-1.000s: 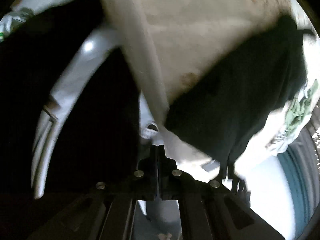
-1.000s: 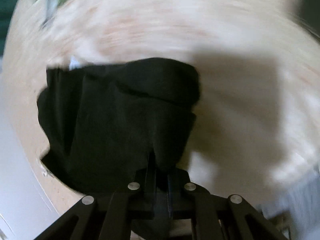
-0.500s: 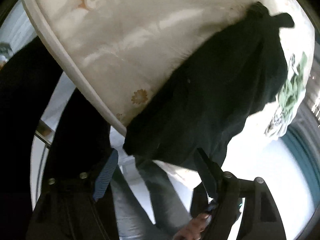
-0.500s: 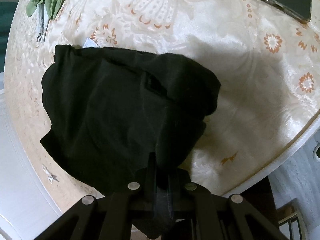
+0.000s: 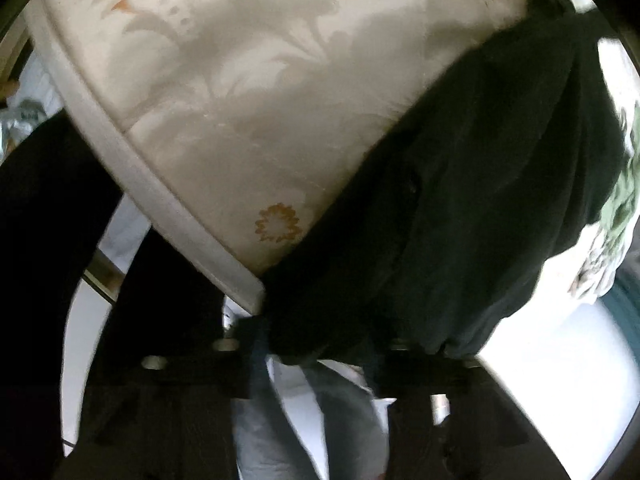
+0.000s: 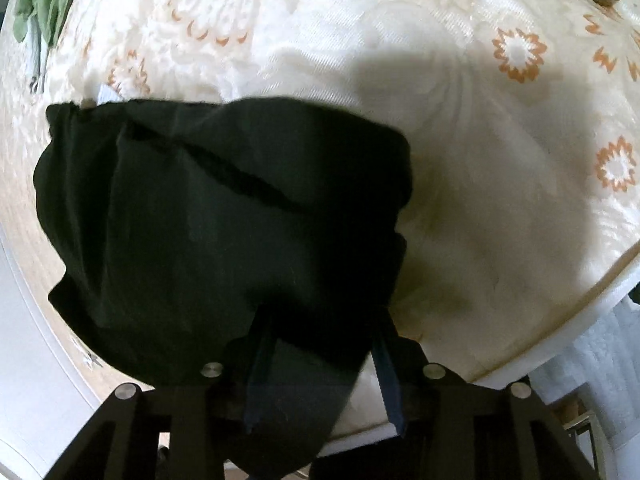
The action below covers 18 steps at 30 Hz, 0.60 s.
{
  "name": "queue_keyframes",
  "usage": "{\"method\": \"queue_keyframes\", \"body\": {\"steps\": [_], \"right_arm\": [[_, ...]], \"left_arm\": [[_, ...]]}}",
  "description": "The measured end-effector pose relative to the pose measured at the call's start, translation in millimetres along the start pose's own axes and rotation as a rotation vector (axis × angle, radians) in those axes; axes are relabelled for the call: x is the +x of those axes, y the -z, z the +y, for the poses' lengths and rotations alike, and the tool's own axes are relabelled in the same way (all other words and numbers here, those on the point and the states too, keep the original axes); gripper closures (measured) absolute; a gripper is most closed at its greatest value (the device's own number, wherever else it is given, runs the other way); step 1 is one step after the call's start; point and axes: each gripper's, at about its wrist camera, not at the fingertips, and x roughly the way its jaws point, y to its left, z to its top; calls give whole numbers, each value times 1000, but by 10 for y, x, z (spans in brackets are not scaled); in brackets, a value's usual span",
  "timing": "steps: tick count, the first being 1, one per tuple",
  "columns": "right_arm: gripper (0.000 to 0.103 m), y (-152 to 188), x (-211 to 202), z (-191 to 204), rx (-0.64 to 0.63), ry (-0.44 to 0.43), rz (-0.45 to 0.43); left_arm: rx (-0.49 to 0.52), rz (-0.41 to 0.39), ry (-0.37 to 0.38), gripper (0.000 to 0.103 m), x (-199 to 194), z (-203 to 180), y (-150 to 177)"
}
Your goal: Fold clothes
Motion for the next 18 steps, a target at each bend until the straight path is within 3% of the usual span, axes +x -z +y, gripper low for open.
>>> {"method": "queue_keyframes", "body": {"steps": [1, 2, 3, 8, 13, 15, 17, 18], "right_arm": [[72, -5, -22, -13, 9, -17, -8], [88, -6, -54, -28, 18, -40, -19], [94, 1, -91, -36, 27, -66, -27], [96, 91, -346, 129, 55, -161, -62], [96, -65, -560, 817, -83, -233, -98], [96, -243, -502, 1195, -151, -259, -95], [96, -432, -401, 1591, -222, -266, -90], [96, -545, -331, 1824, -267, -263, -87]], "left_arm": [[-16, 1, 22, 92, -48, -7, 10], [-27, 2, 46, 93, -107, -24, 27], [-29, 4, 66, 93, -162, -52, 46], [33, -26, 170, 94, -600, -433, 111], [38, -87, 324, 94, -951, -1029, -44], [44, -127, 364, 94, -1235, -1060, -321], [52, -160, 379, 94, -1633, -755, -698], [50, -178, 383, 94, -1635, -849, -841]]}}
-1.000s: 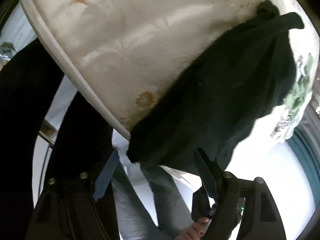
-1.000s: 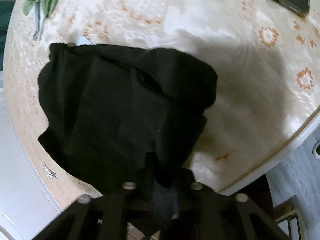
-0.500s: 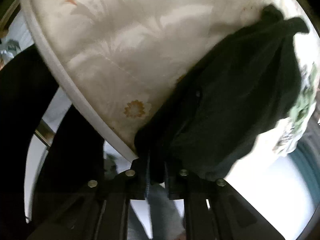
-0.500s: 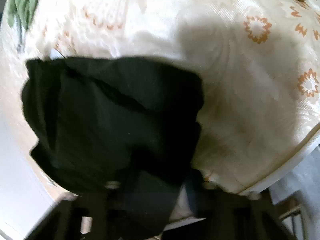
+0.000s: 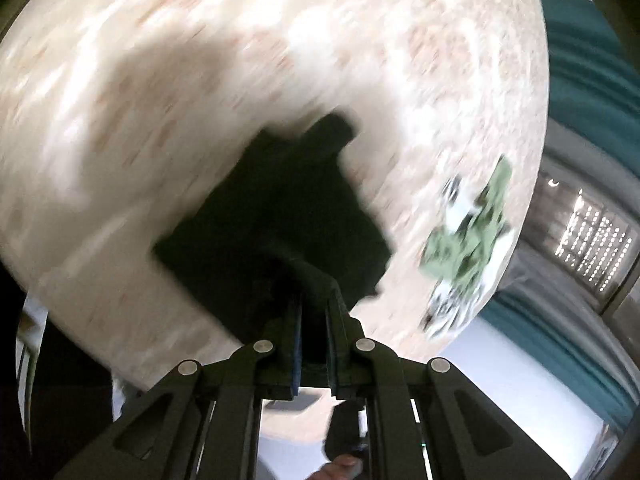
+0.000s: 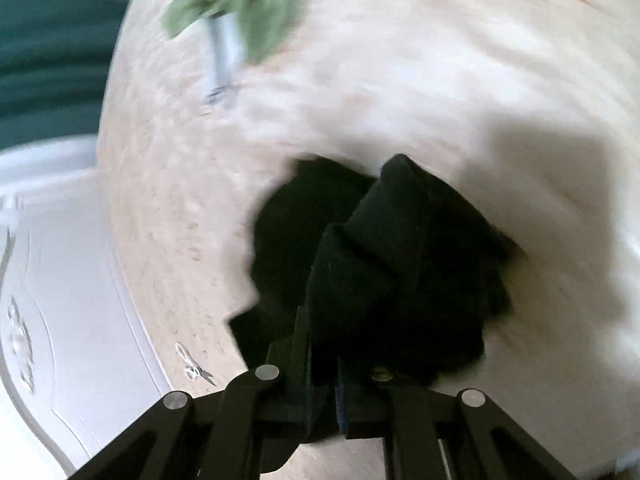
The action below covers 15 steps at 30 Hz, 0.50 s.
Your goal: Fold clothes
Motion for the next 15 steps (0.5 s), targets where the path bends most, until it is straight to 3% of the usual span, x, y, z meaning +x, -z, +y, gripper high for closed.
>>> {"method": "queue_keyframes", "body": {"steps": [4, 7, 10, 12, 13, 14, 15], "right_arm": [[96, -425, 680, 362, -83, 73, 73], [92, -538, 982, 381, -118, 162, 124], [74, -607, 1007, 352, -88, 139, 144], [50, -632, 863, 339, -63, 78, 123], [48, -640, 772, 332, -56, 63, 105], [47, -643, 649, 317, -49, 52, 80], [47, -632, 547, 288, -40, 41, 63]], "left_arm": [[-26, -56, -33, 94, 354, -108, -507], [-15, -33, -93, 93, 512, -139, -731], [32, 20, -117, 91, 543, -252, -875], [46, 37, -94, 78, 462, -309, -955], [59, 11, -78, 64, 378, -351, -983], [79, -22, -65, 43, 281, -407, -1006], [107, -64, -58, 34, 168, -480, -1023]]}}
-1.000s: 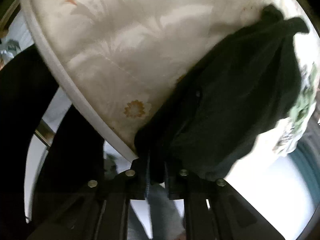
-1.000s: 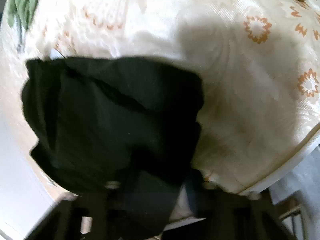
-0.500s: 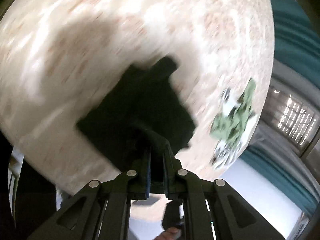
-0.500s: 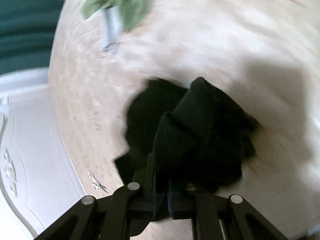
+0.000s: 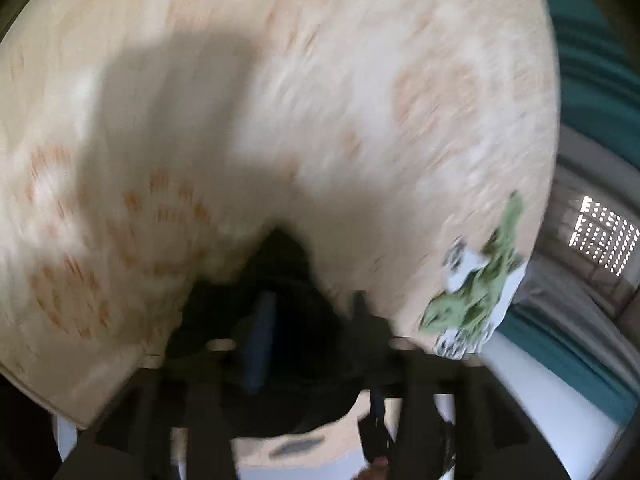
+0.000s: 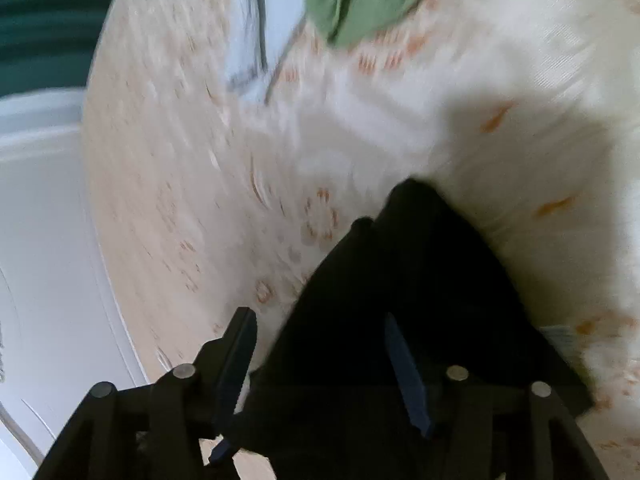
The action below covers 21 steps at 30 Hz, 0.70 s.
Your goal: Fold clothes
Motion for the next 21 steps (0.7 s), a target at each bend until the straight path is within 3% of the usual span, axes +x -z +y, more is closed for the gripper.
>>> {"method": "queue_keyframes", "body": {"steps": [1, 4, 6, 9, 12, 13, 14, 16, 17, 21], "right_arm": [[46, 24, -85, -36, 10, -11, -13], [45, 114, -313, -133, 30, -40, -40], [45, 243, -321, -117, -13, -70, -4], [45, 450, -294, -18, -121, -79, 99], [46, 624, -89, 84, -229, 6, 166], [46, 637, -5, 98, -263, 58, 171], [57, 650, 78, 112, -297, 111, 176], [65, 612, 192, 47, -314, 191, 178], [75, 590, 201, -6, -304, 206, 174], [83, 656, 71, -175, -287, 248, 153]], "left_arm": [[24, -39, 10, 25, -137, -40, -16], [124, -78, 19, 25, -347, -218, 57], [249, -58, -15, 25, -280, -406, 223], [518, 35, -193, 25, -213, -440, 642], [755, 122, -334, 25, 397, -634, 1053], [788, 124, -357, 31, 496, -644, 1090], [811, 110, -387, 32, 597, -646, 1085], [836, 86, -434, 37, 780, -642, 1031], [817, 83, -437, 42, 841, -625, 930], [762, 96, -414, 50, 917, -589, 632]]}}
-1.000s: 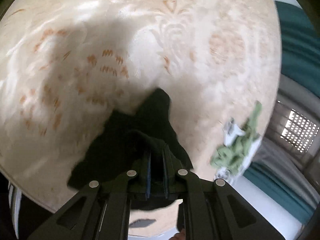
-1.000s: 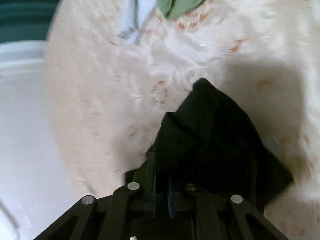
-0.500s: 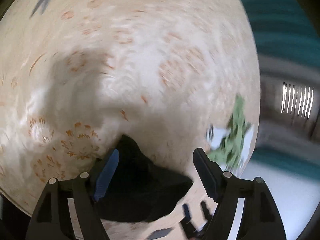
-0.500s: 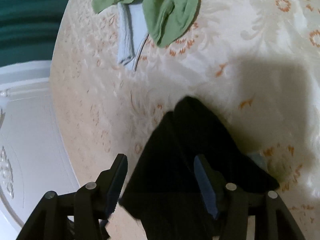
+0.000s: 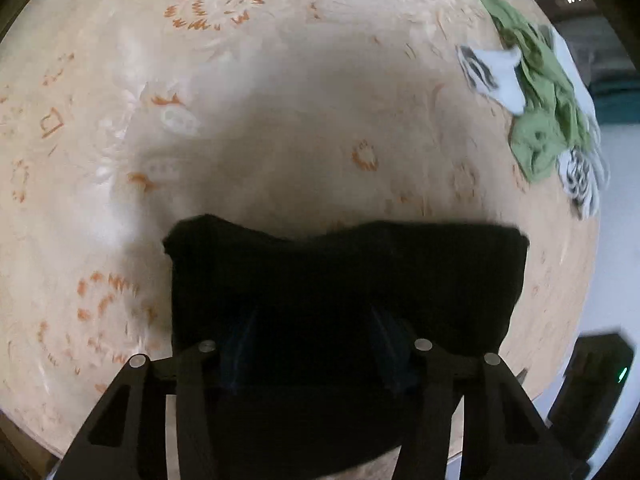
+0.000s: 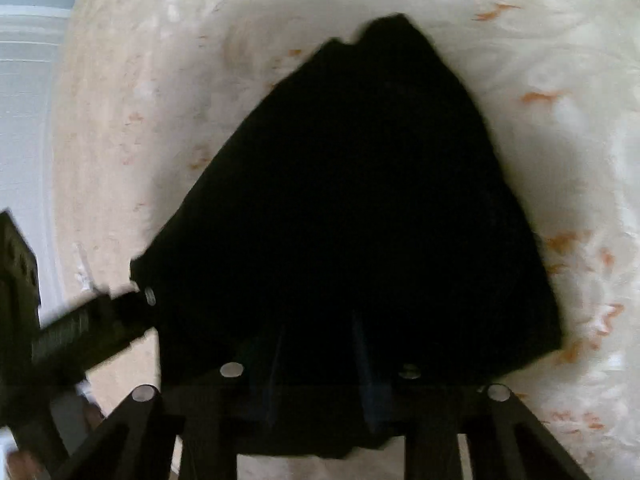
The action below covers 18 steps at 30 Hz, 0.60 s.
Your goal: Fold clothes
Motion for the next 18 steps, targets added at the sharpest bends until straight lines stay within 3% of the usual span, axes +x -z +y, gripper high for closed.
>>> {"method": "queue_keyframes", "body": {"steps": [2, 5, 7, 9, 11, 12, 14, 16, 18], "right_arm": [[89, 88, -28, -52, 1, 16, -9], [95, 219, -43, -151, 25, 11, -9], [97, 283, -61, -213, 71, -17, -3], [95, 299, -142, -189, 100, -33, -4], [91, 240, -266, -57, 84, -8, -41], [86, 266, -353, -21, 78, 2, -64], [74, 395, -419, -90, 135, -31, -65], [52, 569, -427, -205, 224, -93, -39], [52, 771, -326, -342, 336, -146, 8]], "left_arm": [[-93, 9, 93, 50, -34, 182, -59], [-344, 52, 302, 50, -32, 638, -120], [-485, 74, 372, 50, -35, 899, -117], [-522, 44, 344, 50, -179, 1025, -95], [-438, -50, 132, 45, -495, 987, -34], [-383, -73, 61, 43, -587, 938, 29], [-263, -80, 3, 33, -728, 843, 233], [-207, -35, 11, 32, -729, 804, 518], [-229, 20, 33, 31, -618, 833, 807]]}}
